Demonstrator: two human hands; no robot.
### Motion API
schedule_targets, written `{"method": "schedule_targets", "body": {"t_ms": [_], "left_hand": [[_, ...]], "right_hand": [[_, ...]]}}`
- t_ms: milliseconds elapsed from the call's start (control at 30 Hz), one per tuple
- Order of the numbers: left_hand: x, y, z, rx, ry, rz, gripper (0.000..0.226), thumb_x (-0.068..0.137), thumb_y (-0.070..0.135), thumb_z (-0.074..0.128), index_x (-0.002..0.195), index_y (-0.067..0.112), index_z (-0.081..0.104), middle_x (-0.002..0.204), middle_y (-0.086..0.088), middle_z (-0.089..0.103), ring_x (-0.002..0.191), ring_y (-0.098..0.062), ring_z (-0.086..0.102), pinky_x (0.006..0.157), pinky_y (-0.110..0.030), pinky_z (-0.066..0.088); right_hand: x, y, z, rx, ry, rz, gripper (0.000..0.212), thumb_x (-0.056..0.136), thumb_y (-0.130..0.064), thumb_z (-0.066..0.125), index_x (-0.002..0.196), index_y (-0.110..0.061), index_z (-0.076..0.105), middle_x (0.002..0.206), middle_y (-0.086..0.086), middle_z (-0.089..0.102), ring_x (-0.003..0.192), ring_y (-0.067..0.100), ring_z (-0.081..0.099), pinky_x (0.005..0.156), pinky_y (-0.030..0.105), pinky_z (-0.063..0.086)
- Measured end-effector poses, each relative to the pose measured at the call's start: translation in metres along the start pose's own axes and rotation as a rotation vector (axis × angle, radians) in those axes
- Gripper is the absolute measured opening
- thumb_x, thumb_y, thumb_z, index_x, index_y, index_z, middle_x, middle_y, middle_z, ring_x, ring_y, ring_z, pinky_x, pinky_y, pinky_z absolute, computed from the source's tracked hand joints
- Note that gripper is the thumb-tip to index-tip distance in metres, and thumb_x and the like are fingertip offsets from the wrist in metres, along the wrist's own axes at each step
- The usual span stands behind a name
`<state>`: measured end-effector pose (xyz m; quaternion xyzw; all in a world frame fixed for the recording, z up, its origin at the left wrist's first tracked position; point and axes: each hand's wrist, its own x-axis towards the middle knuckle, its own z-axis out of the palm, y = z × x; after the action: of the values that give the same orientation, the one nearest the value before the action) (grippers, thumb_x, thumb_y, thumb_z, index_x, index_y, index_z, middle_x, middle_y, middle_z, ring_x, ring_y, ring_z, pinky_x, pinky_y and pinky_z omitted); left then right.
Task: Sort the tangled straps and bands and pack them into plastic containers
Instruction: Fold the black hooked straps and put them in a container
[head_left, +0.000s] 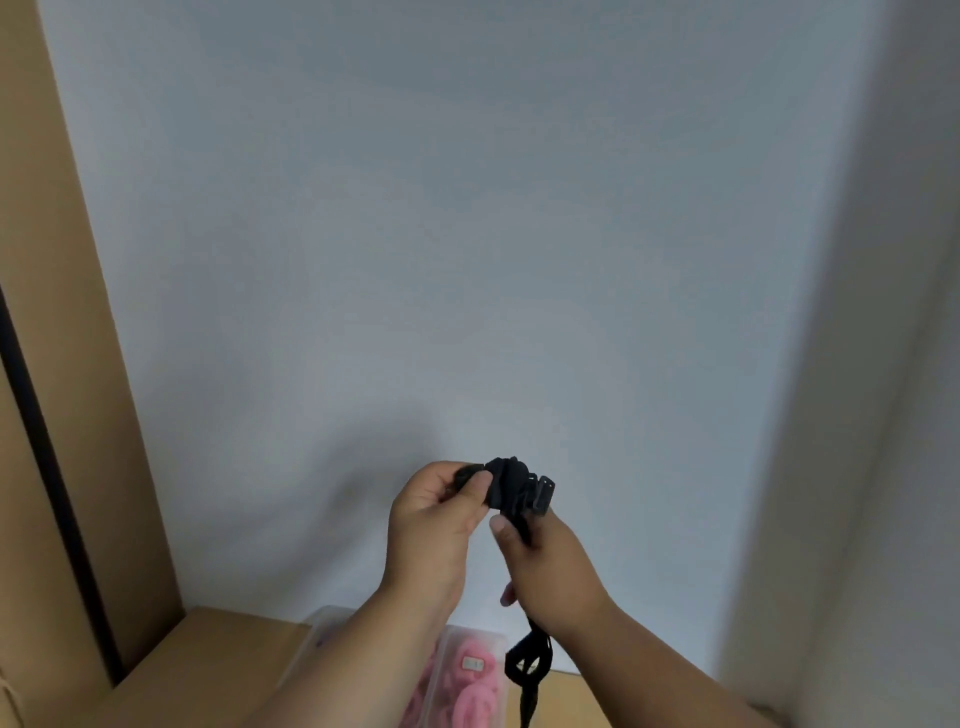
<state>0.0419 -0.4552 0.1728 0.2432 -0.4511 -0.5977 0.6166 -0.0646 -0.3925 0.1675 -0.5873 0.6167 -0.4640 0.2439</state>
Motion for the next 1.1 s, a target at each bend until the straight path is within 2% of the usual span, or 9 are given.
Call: {"method": "schedule_targets", "body": {"t_ms": [100,200,300,433,567,667,767,900,1100], "left_hand": [[0.003,-0.002,-0.004,0.273,0.046,0.110,0.009,0.089,0.000,0.068,0.085,0.008,0.071,0.083,-0.009,0.075,0.081,-0.020,0.071,0.076,-0.027,0.054],[0.006,-0.004,-0.012,0.394,0.052,0.147,0.012,0.087,0.003,0.071,0.082,0.014,0.072,0.081,-0.002,0.075,0.082,-0.019,0.072,0.077,-0.027,0.054],[0.011,-0.011,-0.019,0.573,0.025,0.241,0.017,0.084,0.005,0.075,0.083,0.023,0.074,0.086,0.009,0.074,0.089,-0.013,0.070,0.082,-0.028,0.053],[0.017,-0.020,-0.031,0.859,-0.075,0.415,0.011,0.083,0.009,0.077,0.086,0.019,0.074,0.087,0.015,0.068,0.092,-0.001,0.062,0.080,-0.016,0.047],[0.018,-0.021,-0.039,0.970,-0.217,0.360,0.012,0.084,0.012,0.074,0.083,0.024,0.073,0.082,0.014,0.067,0.086,-0.004,0.062,0.074,-0.019,0.049],[0.008,-0.017,-0.037,1.021,-0.375,0.195,0.031,0.085,0.006,0.066,0.074,0.035,0.070,0.074,0.015,0.066,0.075,-0.003,0.063,0.067,-0.019,0.050],[-0.003,-0.019,-0.039,0.873,-0.444,0.028,0.050,0.082,-0.009,0.057,0.069,0.038,0.071,0.070,0.016,0.067,0.069,-0.004,0.062,0.067,-0.020,0.048],[-0.015,-0.008,-0.037,0.520,-0.470,-0.093,0.033,0.087,-0.012,0.058,0.082,0.014,0.076,0.080,-0.007,0.072,0.079,-0.019,0.069,0.076,-0.033,0.056],[-0.031,0.008,-0.029,0.236,-0.459,-0.160,0.005,0.087,0.015,0.074,0.091,0.013,0.077,0.093,-0.016,0.074,0.090,-0.027,0.071,0.083,-0.039,0.057]], "right_hand": [[0.001,0.000,0.008,-0.191,-0.056,0.025,0.005,0.100,-0.019,0.050,0.099,-0.023,0.050,0.078,0.006,0.059,0.056,0.010,0.055,0.059,0.041,0.054],[0.003,-0.003,0.011,-0.253,-0.153,0.155,0.006,0.094,-0.014,0.050,0.095,-0.015,0.045,0.090,0.012,0.066,0.052,0.004,0.061,0.053,0.034,0.050],[0.006,-0.006,0.015,-0.420,-0.182,0.163,0.018,0.090,-0.015,0.055,0.083,-0.016,0.039,0.078,0.005,0.054,0.066,0.019,0.066,0.054,0.029,0.043],[-0.001,-0.020,0.012,-0.814,-0.268,0.060,0.031,0.090,-0.008,0.052,0.071,-0.018,0.029,0.069,-0.001,0.041,0.056,0.011,0.037,0.048,0.024,0.026],[-0.002,-0.039,-0.008,-0.987,-0.349,-0.071,0.008,0.090,-0.008,0.054,0.084,-0.013,0.052,0.086,0.008,0.062,0.071,0.023,0.054,0.054,0.029,0.036],[0.004,-0.047,-0.028,-0.917,-0.324,-0.126,0.020,0.092,-0.026,0.063,0.109,-0.015,0.059,0.105,0.006,0.067,0.097,0.025,0.062,0.073,0.033,0.047],[0.012,-0.048,-0.049,-0.703,-0.293,-0.161,0.014,0.089,-0.029,0.071,0.095,-0.019,0.063,0.093,-0.001,0.068,0.083,0.011,0.058,0.070,0.028,0.045],[0.017,-0.037,-0.063,-0.362,-0.256,-0.178,0.009,0.087,-0.019,0.076,0.082,-0.017,0.069,0.082,-0.006,0.070,0.071,-0.001,0.058,0.066,0.015,0.044],[0.014,-0.020,-0.059,-0.038,-0.182,-0.205,0.016,0.094,-0.008,0.066,0.087,-0.020,0.075,0.083,-0.006,0.071,0.077,0.011,0.062,0.077,0.023,0.051]]}}
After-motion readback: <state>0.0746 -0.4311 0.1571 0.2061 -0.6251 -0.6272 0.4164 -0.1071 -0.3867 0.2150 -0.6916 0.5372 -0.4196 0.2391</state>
